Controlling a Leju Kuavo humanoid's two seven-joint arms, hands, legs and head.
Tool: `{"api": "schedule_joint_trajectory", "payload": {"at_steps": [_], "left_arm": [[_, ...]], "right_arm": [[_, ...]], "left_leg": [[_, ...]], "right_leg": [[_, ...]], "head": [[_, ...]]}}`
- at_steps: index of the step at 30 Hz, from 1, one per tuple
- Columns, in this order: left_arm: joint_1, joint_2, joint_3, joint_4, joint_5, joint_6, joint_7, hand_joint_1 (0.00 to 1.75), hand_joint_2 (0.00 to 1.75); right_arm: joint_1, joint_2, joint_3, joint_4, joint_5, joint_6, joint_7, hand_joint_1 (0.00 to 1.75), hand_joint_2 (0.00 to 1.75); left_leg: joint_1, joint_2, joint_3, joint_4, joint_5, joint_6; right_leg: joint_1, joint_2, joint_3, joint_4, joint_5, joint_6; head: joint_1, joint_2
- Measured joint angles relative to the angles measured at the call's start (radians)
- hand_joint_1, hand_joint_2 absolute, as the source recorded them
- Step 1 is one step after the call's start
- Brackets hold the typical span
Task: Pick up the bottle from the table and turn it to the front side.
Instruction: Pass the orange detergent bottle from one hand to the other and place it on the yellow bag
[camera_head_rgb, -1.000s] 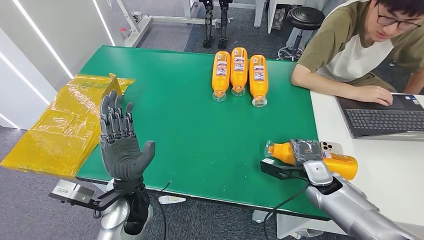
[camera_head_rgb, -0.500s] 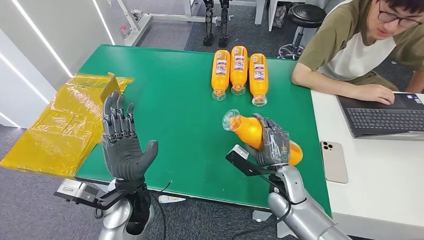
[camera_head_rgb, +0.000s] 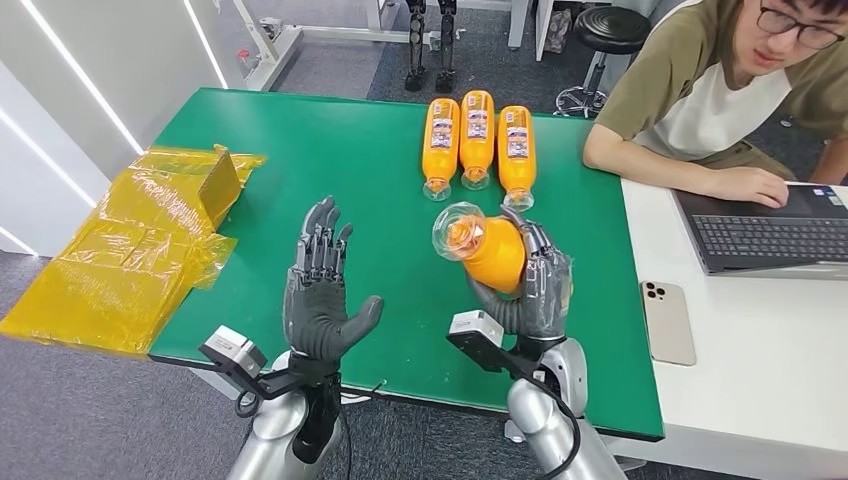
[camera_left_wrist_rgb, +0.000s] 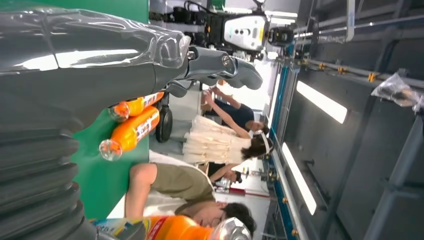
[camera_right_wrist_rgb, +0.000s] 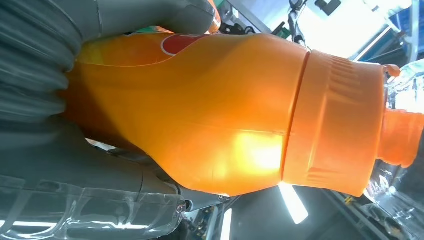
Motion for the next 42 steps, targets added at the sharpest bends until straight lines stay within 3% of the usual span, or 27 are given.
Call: {"api": "schedule_joint_trajectory", "payload": {"at_steps": [8,13,18,27,42], "left_arm": [[-0.092,-0.014,-0.051,0.092,-0.002,-0.098,0.059,0.0,1.75],[-0.156,-0.031,-0.098,0.139,0.012,-0.109,0.086,0.0,1.75],[-0.185,-0.043,-0.105,0.16,0.044,-0.088,0.11,0.0,1.75],[-0.227,-0.056,-0.109,0.217,0.114,-0.055,0.141,0.0,1.75],[-0.274,-0.075,-0.108,0.311,0.134,-0.03,0.116,0.0,1.75]], "right_arm": [[-0.024,0.014,0.025,0.074,-0.032,0.0,0.077,1.75,1.75],[-0.043,0.002,0.133,0.128,-0.034,0.002,0.192,1.75,1.75],[-0.075,-0.013,0.221,0.166,-0.066,0.003,0.243,1.75,1.75],[-0.086,-0.033,0.307,0.141,-0.046,0.0,0.251,1.75,1.75],[-0.05,-0.037,0.291,0.101,-0.016,0.0,0.23,1.75,1.75]], "left_leg": [[0.0,0.0,0.0,0.0,0.0,0.0],[0.0,0.0,-0.001,0.0,0.0,0.0],[0.0,0.0,-0.001,0.0,0.0,0.0],[0.0,0.0,-0.001,0.0,0.0,0.0],[0.0,0.0,-0.002,0.0,0.0,0.0]], "right_leg": [[0.0,0.0,0.0,0.0,0.0,0.0],[0.0,0.0,-0.001,0.0,0.0,0.0],[0.0,0.001,-0.001,0.0,0.0,0.0],[0.0,0.001,-0.002,0.0,0.0,0.0],[0.0,0.0,-0.002,0.0,0.0,0.0]], "head": [[0.0,0.0],[0.0,0.0],[0.0,0.0],[-0.001,0.0],[-0.001,0.0]]}}
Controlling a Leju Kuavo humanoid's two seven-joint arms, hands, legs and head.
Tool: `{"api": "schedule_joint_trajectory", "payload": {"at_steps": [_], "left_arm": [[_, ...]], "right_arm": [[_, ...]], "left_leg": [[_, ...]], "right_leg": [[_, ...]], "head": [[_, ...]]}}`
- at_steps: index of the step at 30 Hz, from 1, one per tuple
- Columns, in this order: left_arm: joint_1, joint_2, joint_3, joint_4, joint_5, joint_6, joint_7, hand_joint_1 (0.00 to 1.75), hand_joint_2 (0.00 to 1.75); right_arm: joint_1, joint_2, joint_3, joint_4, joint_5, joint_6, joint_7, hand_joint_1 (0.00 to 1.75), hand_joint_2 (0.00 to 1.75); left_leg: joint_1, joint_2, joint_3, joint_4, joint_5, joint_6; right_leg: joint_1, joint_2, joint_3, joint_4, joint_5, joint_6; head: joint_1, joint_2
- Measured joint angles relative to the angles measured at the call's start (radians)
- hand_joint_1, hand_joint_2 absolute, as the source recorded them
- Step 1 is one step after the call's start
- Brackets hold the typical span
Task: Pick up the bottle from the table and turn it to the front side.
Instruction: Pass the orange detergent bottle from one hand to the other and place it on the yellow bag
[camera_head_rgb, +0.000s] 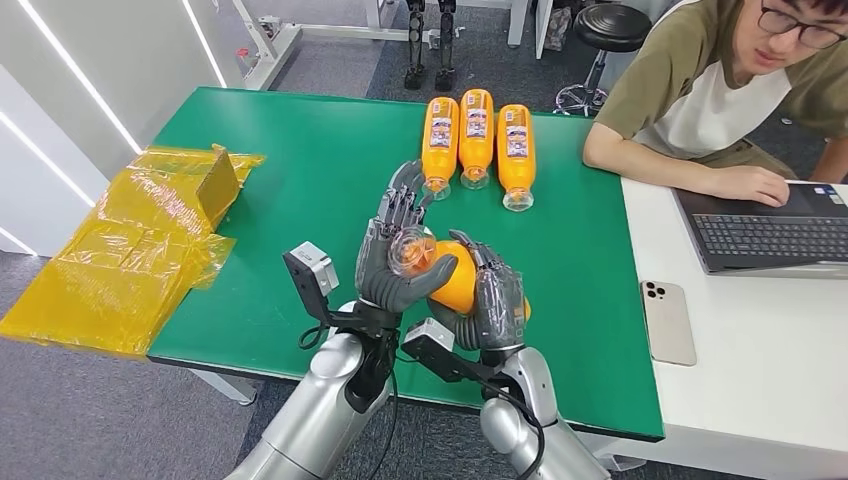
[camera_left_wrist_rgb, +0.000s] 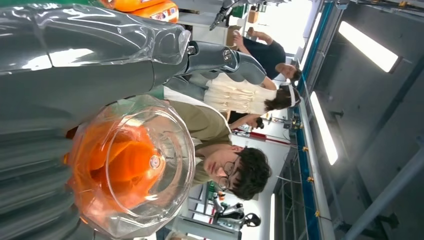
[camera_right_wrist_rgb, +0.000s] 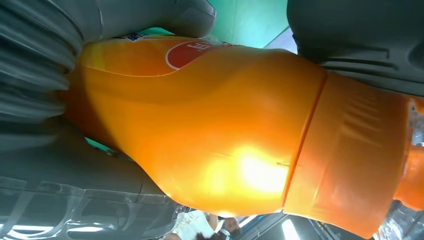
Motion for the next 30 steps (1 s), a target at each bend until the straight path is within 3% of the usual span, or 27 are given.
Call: {"api": "schedule_joint_trajectory", "payload": {"at_steps": [7,11,30], "left_arm": [[-0.002,-0.002,0.001,0.015,-0.023,0.01,-0.006,0.0,1.75],[-0.002,-0.002,0.002,0.015,-0.067,0.032,-0.006,1.74,1.75],[-0.006,-0.004,0.002,0.015,-0.177,0.106,0.001,1.75,1.75]], "right_arm": [[0.001,-0.002,0.016,0.002,-0.007,0.0,0.04,1.75,1.75],[0.001,-0.004,0.029,0.001,-0.019,0.0,0.057,1.75,1.75],[-0.039,0.037,0.011,0.048,-0.085,0.0,-0.037,1.75,1.75]], "left_leg": [[0.0,0.0,0.0,0.0,0.0,0.0],[0.0,0.0,0.0,0.0,0.0,0.0],[0.0,-0.001,-0.001,0.0,0.0,0.0]], "right_leg": [[0.0,0.0,0.0,0.0,0.0,0.0],[0.0,0.0,0.0,0.0,0.0,0.0],[0.0,-0.001,0.0,0.0,0.0,0.0]], "head": [[0.0,0.0],[0.0,0.0],[0.0,0.0]]}}
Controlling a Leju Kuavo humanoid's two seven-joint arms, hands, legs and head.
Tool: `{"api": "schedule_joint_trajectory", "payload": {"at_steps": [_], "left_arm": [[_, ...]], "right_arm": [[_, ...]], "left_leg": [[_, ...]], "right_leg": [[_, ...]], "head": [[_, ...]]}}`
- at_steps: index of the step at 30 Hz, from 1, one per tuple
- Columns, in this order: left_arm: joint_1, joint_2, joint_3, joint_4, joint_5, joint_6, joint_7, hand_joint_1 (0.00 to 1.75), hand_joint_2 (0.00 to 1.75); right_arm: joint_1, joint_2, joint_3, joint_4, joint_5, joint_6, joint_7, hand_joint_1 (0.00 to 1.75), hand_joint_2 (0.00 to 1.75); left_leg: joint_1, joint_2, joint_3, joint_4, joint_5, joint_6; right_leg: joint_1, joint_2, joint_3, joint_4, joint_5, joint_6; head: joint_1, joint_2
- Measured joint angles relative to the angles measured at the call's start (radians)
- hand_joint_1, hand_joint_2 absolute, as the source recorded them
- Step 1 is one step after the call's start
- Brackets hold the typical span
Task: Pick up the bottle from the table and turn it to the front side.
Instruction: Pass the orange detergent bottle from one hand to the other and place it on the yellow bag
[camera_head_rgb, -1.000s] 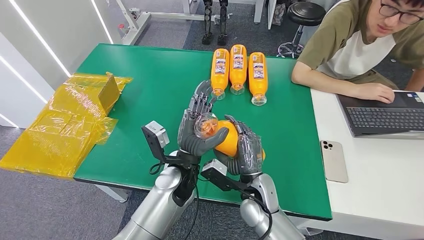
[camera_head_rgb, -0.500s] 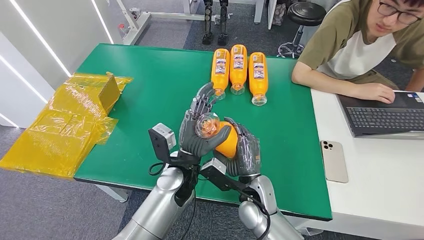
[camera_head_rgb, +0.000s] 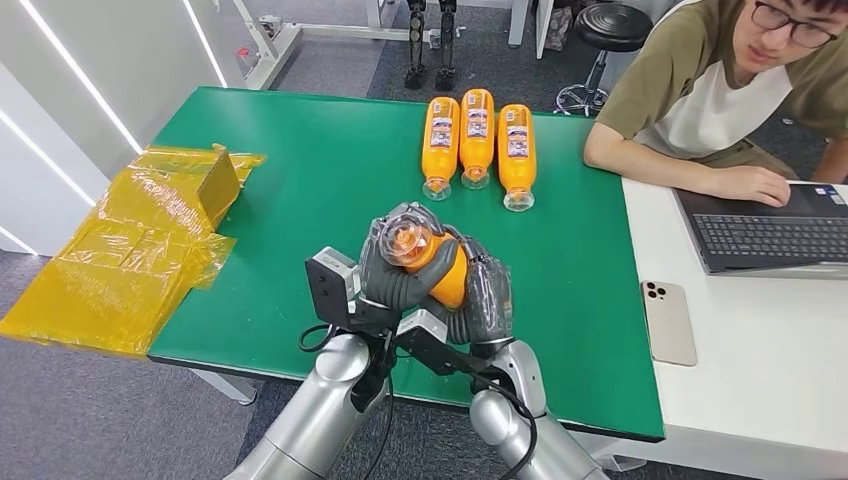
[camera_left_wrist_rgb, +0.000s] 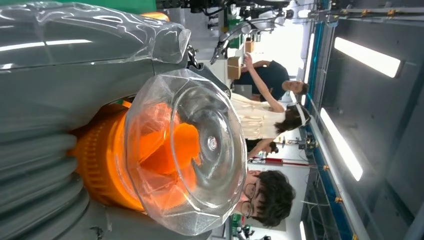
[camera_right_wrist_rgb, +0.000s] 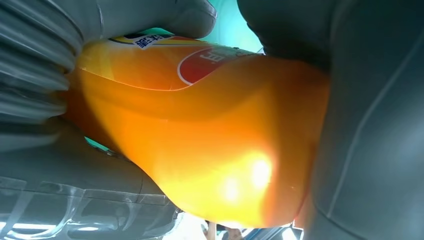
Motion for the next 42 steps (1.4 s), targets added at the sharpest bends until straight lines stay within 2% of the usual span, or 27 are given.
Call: {"api": "schedule_joint_trajectory", "payload": {"at_steps": [8,9,12,13,24,33,42], "left_arm": [[-0.009,-0.004,0.001,0.0,-0.009,0.013,0.001,1.75,1.75],[-0.01,-0.005,0.002,0.0,-0.009,0.014,0.001,1.75,1.75],[-0.01,-0.005,0.002,0.0,-0.005,0.016,0.0,1.75,1.75],[-0.01,-0.005,0.003,0.0,-0.003,0.016,-0.001,1.75,1.75],[-0.009,-0.005,0.007,-0.003,0.008,0.032,-0.004,1.75,1.75],[0.002,0.0,0.007,-0.021,0.012,0.038,-0.016,1.75,1.75],[0.021,0.016,0.012,-0.091,-0.054,0.165,-0.021,1.75,1.75]], "right_arm": [[-0.008,0.021,-0.017,0.013,-0.007,0.0,-0.018,1.75,1.75],[-0.008,0.023,-0.019,0.013,-0.007,0.0,-0.02,1.44,1.75],[-0.009,0.024,-0.02,0.013,-0.007,0.0,-0.016,0.14,1.75],[-0.009,0.025,-0.019,0.013,-0.007,0.0,-0.011,0.0,1.75],[-0.004,0.025,-0.01,0.0,-0.005,0.0,0.012,0.0,1.75],[0.059,0.025,-0.02,-0.065,0.015,0.0,-0.003,0.0,1.75],[0.217,0.042,-0.086,-0.254,-0.047,-0.001,-0.205,0.0,1.75]], "left_leg": [[0.0,0.0,0.0,0.0,0.0,0.0],[0.0,0.0,0.0,0.0,0.0,0.0],[0.0,0.0,0.0,0.0,0.0,0.0],[0.0,0.0,0.0,0.0,0.0,0.0],[0.0,-0.001,0.0,0.0,0.0,0.0],[0.0,-0.001,0.0,0.0,0.0,0.0],[0.0,-0.001,-0.001,0.0,0.0,0.0]], "right_leg": [[0.0,-0.001,0.0,0.0,0.0,0.0],[0.0,-0.001,0.0,0.0,0.0,0.0],[0.0,-0.001,0.0,0.0,0.0,0.0],[0.0,-0.001,0.0,0.0,0.0,0.0],[0.0,-0.001,0.0,0.0,0.0,0.0],[0.0,-0.001,0.0,0.0,0.0,0.0],[0.0,-0.001,0.0,0.0,-0.001,0.0]], "head": [[0.0,0.0],[0.0,0.0],[0.0,0.0],[0.0,0.0],[0.0,0.0],[0.0,0.0],[0.0,0.0]]}}
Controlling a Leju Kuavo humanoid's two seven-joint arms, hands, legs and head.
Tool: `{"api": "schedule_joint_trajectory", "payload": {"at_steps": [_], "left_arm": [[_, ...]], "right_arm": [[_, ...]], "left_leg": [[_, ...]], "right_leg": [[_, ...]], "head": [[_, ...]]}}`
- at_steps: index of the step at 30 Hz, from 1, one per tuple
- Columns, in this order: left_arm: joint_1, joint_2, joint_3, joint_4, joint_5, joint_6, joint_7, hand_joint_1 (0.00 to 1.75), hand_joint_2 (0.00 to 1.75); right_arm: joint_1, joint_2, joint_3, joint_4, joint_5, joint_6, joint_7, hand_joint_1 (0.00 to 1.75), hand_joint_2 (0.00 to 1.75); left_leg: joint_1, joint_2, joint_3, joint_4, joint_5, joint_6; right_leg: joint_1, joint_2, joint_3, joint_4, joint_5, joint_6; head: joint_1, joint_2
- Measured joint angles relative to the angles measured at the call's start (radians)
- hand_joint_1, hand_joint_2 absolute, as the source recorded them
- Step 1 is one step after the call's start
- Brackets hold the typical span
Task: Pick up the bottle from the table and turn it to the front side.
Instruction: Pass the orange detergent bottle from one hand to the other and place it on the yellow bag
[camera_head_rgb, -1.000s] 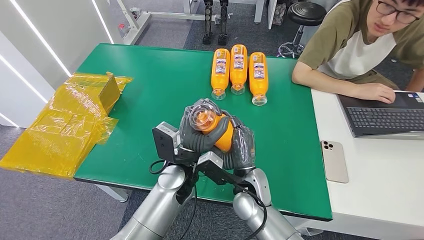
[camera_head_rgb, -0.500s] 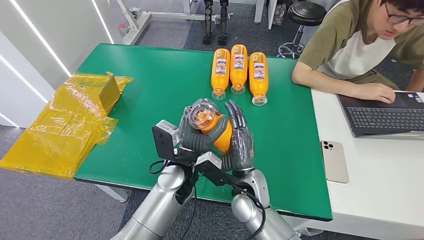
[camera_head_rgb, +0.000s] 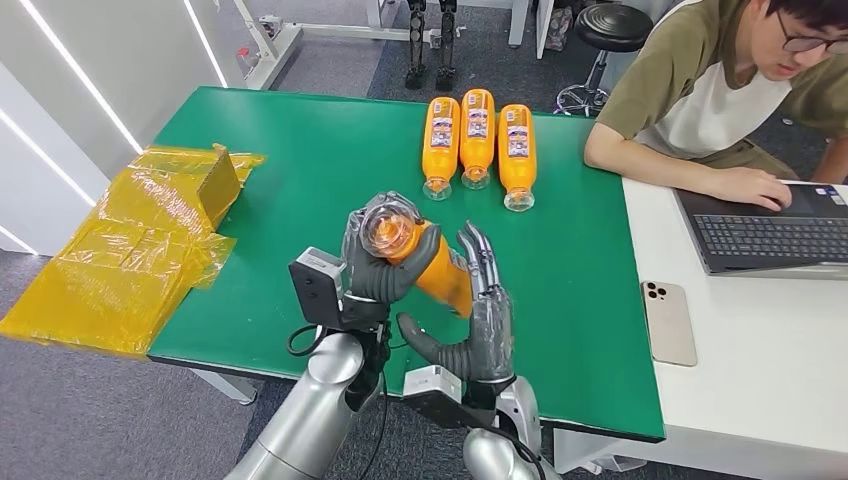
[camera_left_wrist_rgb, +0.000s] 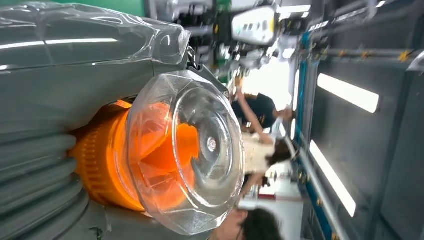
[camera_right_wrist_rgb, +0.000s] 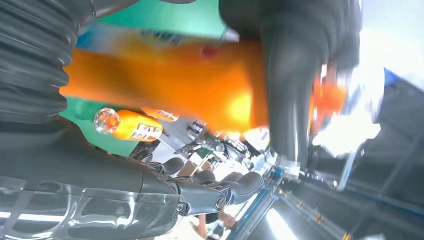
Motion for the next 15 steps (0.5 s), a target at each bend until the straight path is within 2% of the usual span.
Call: {"api": "schedule_joint_trajectory", "payload": {"at_steps": [6,10,15], "left_arm": [[0.008,0.039,0.038,-0.062,-0.115,0.15,0.013,1.75,1.75],[0.007,0.092,0.058,-0.073,-0.244,0.247,0.042,1.75,1.75],[-0.004,0.155,0.072,-0.07,-0.35,0.305,0.08,1.75,1.75]], "right_arm": [[0.108,0.008,-0.025,-0.16,-0.074,0.0,-0.043,0.0,1.75],[0.159,0.004,-0.047,-0.257,-0.099,0.0,-0.047,0.0,1.75],[0.193,0.002,-0.073,-0.336,-0.108,0.0,-0.047,0.0,1.75]], "left_leg": [[0.0,0.0,0.0,0.0,0.0,0.0],[0.0,0.001,0.0,0.0,0.0,0.0],[0.0,0.001,0.0,0.0,0.0,0.0]], "right_leg": [[0.0,0.0,0.0,0.0,-0.001,0.0],[0.0,0.0,0.0,0.0,0.0,0.0],[0.0,0.0,0.0,0.0,0.0,0.0]], "head": [[0.0,0.0],[0.0,0.0],[0.0,0.0]]}}
